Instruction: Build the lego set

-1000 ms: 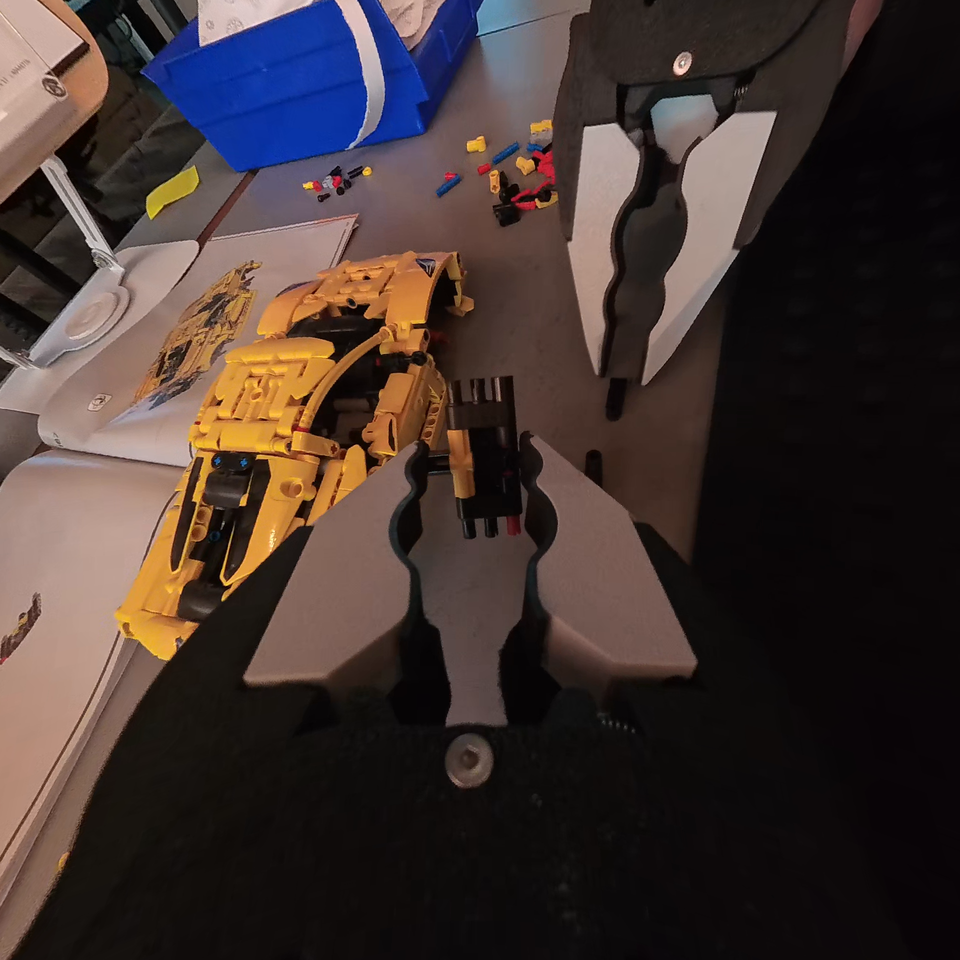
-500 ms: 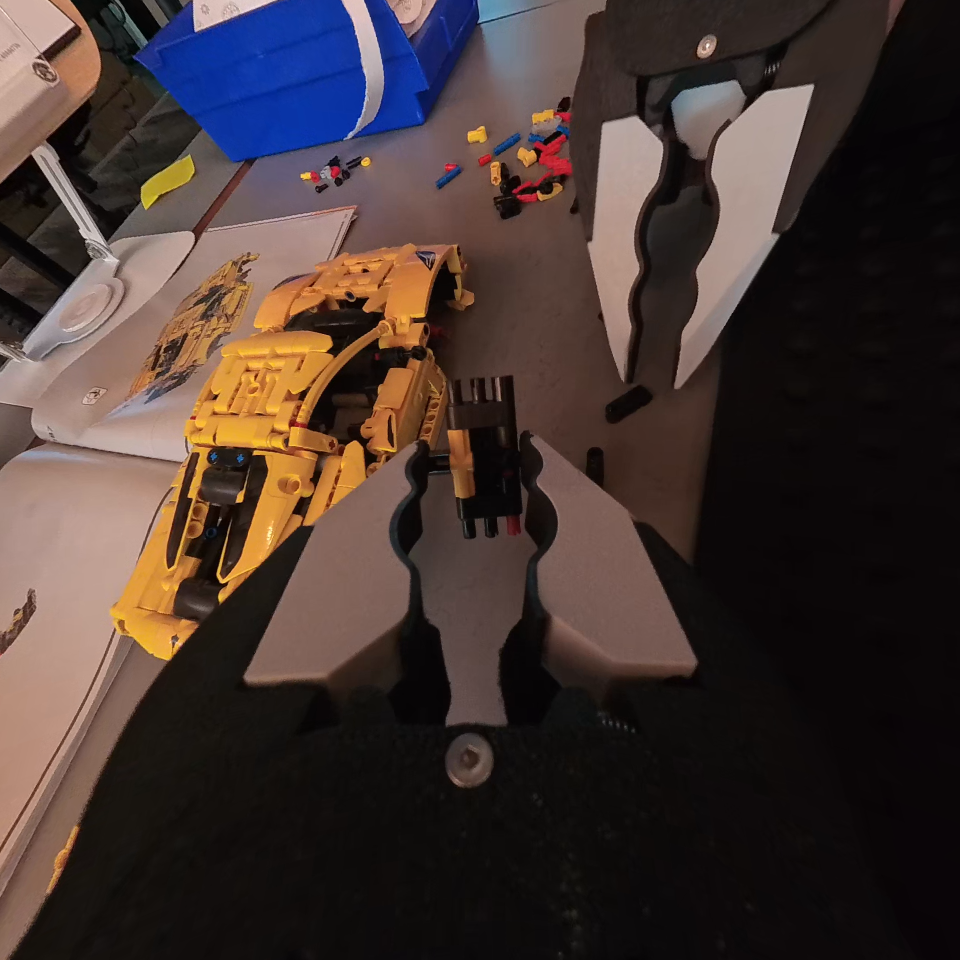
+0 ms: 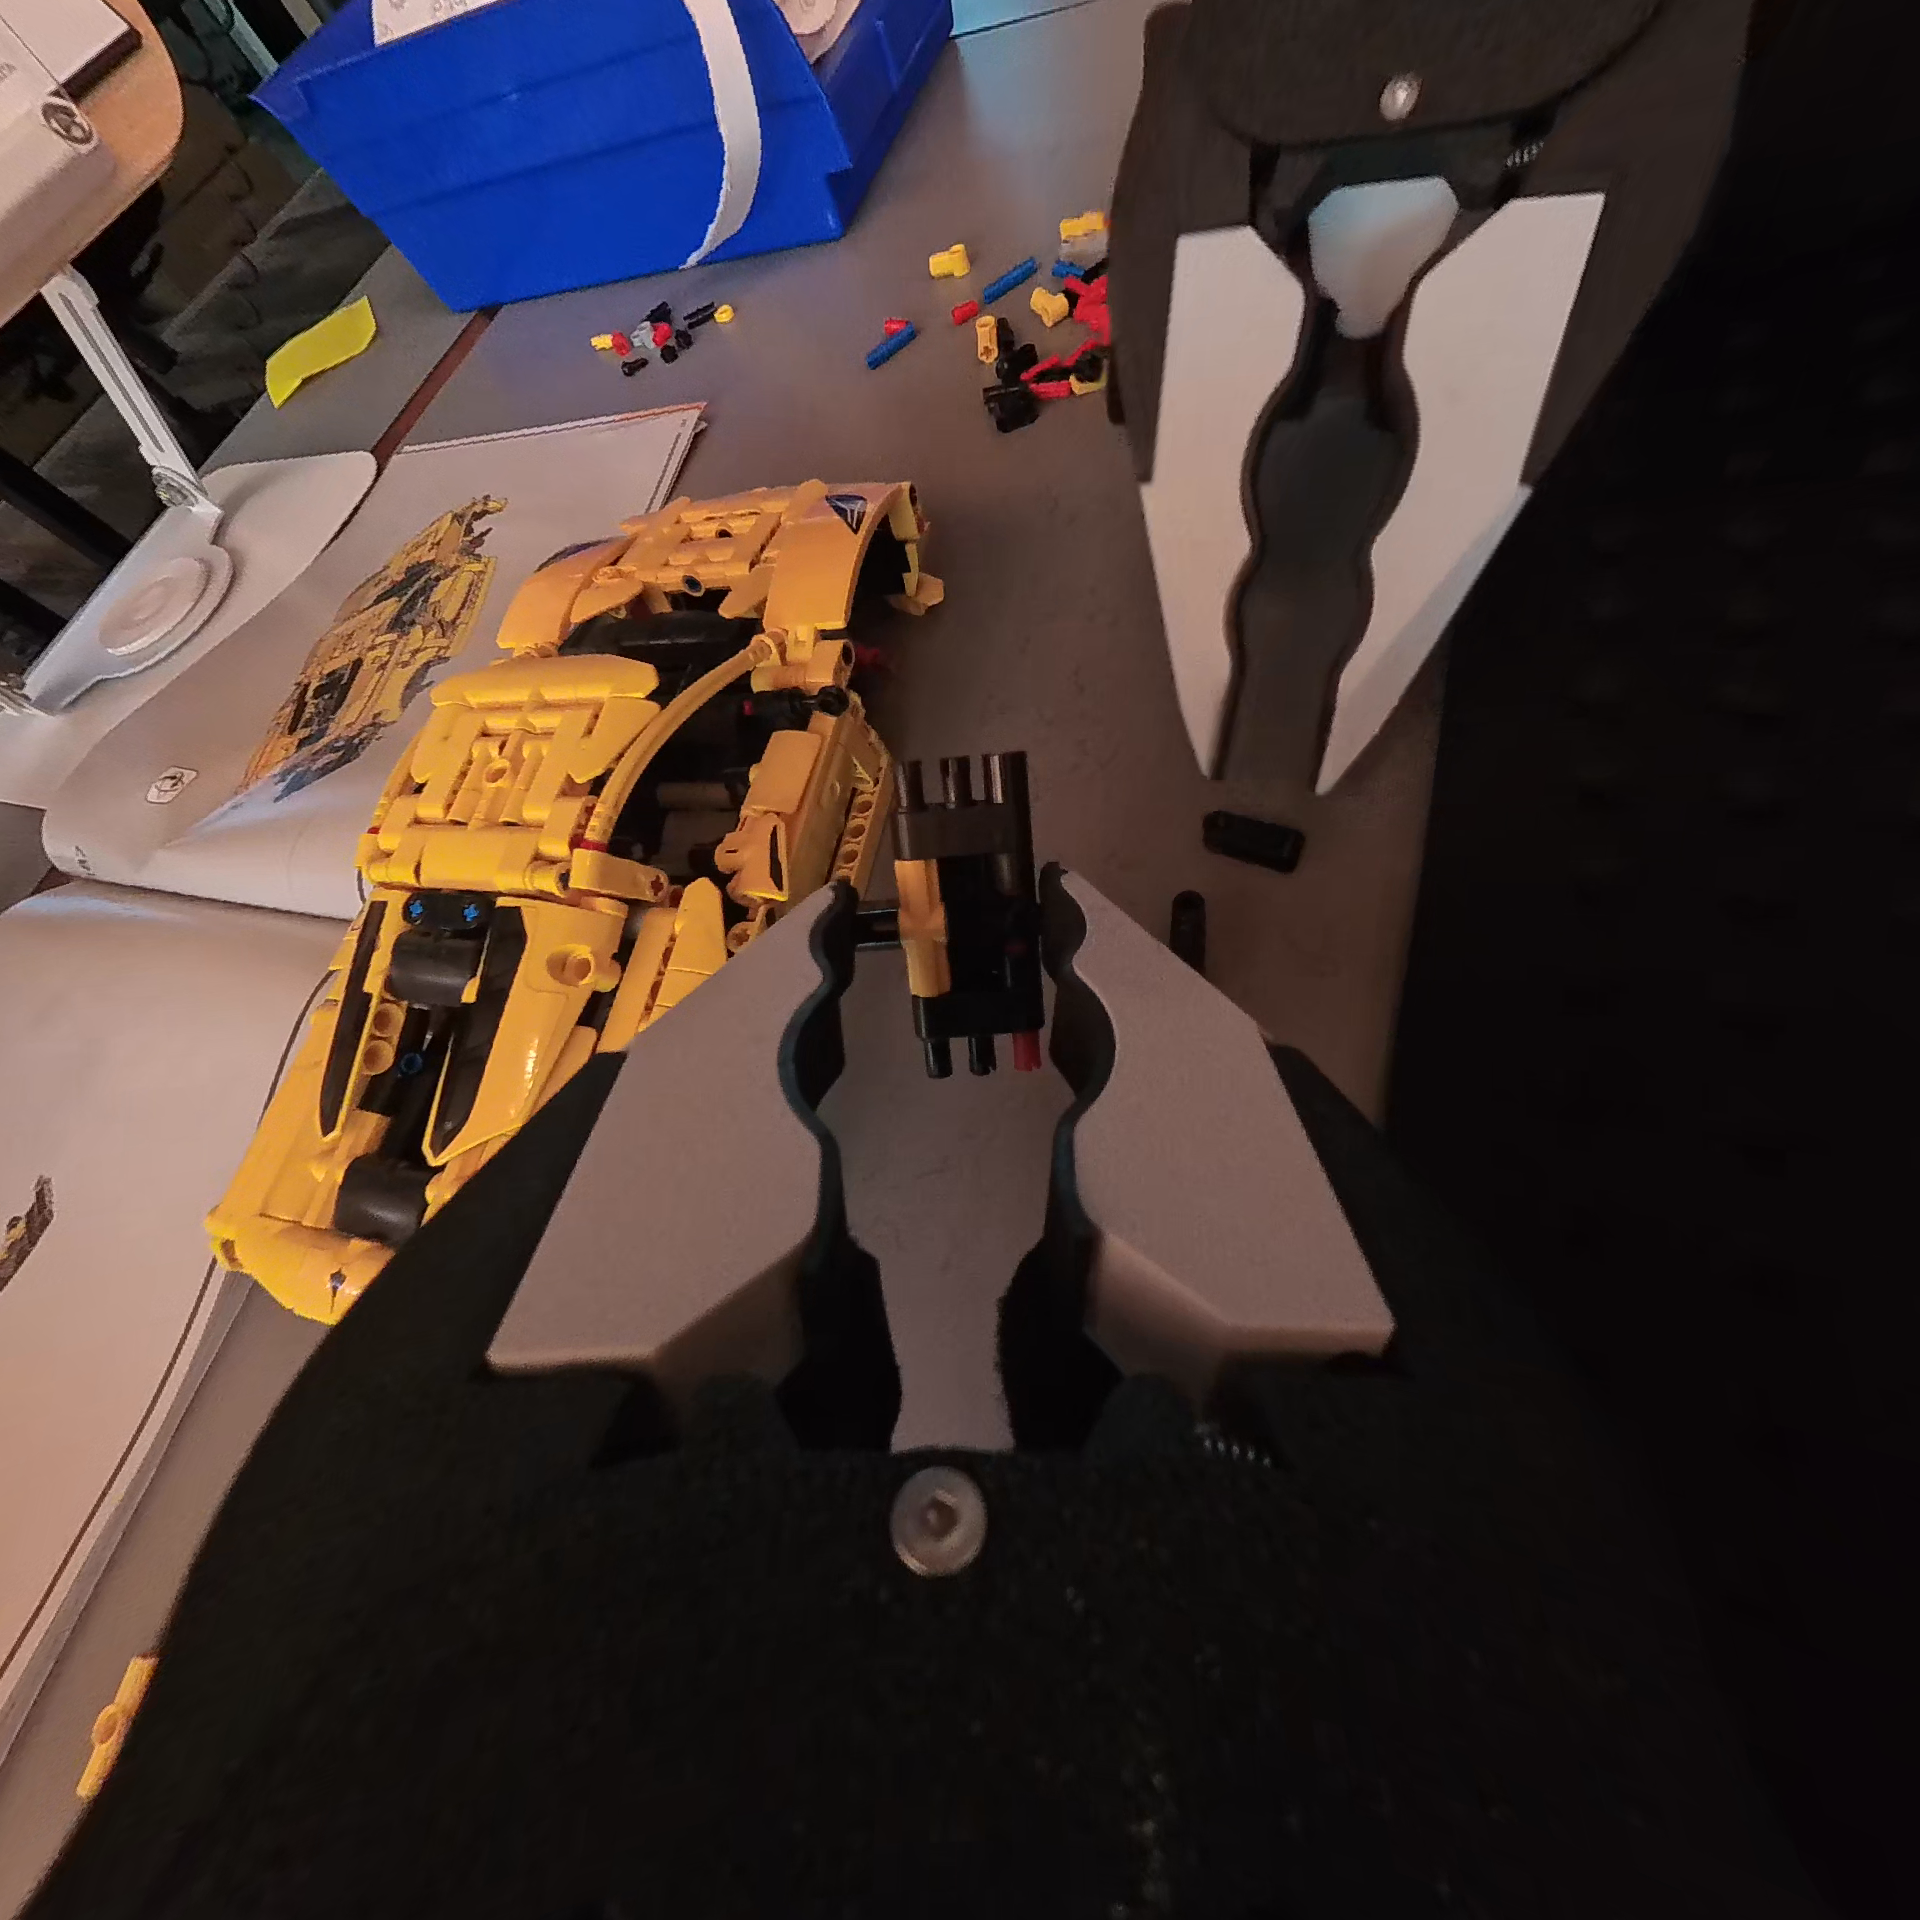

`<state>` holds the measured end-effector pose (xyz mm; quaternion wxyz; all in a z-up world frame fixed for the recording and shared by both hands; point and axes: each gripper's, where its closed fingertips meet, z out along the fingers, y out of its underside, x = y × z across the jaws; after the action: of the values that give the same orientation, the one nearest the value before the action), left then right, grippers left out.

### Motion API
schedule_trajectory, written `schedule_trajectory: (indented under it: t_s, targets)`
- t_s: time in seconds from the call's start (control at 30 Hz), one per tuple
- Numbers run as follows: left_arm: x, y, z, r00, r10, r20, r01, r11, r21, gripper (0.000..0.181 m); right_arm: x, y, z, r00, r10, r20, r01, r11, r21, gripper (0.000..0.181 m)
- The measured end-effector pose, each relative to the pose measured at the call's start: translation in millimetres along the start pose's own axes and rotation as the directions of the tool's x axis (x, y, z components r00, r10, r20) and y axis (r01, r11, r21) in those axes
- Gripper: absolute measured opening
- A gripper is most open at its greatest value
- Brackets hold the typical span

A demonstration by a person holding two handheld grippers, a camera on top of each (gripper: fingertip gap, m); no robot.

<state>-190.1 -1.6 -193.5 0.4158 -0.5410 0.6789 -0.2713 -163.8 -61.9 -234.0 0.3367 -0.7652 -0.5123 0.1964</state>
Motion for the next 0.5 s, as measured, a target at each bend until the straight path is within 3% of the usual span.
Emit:
schedule_trajectory:
  t_s: [0.07,0.13,0.2,0.5]
  targets:
    - [0.7,0.4,0.4,1.000,0.003,-0.003,-0.003,1.000,-0.003,0.035,3.5,-3.5,-1.8,0.999,-0.035,-0.016,0.036,0.998,0.050,0.030]
    - [1.4,1.2,1.1,1.000,0.008,-0.004,-0.008,1.000,-0.008,0.035,2.7,0.4,2.2,0.998,-0.045,-0.031,0.046,0.999,0.017,0.035]
    - [1.5,2.4,2.1,1.000,0.018,0.001,-0.018,1.000,-0.016,0.035,1.9,3.8,8.4,0.997,-0.058,-0.055,0.056,0.998,-0.034,0.034]
    - [5.6,11.7,9.7,0.991,0.129,0.034,-0.125,0.988,-0.092,0.035,1.3,-1.3,12.7,0.980,-0.096,-0.172,0.094,0.995,-0.017,0.024]
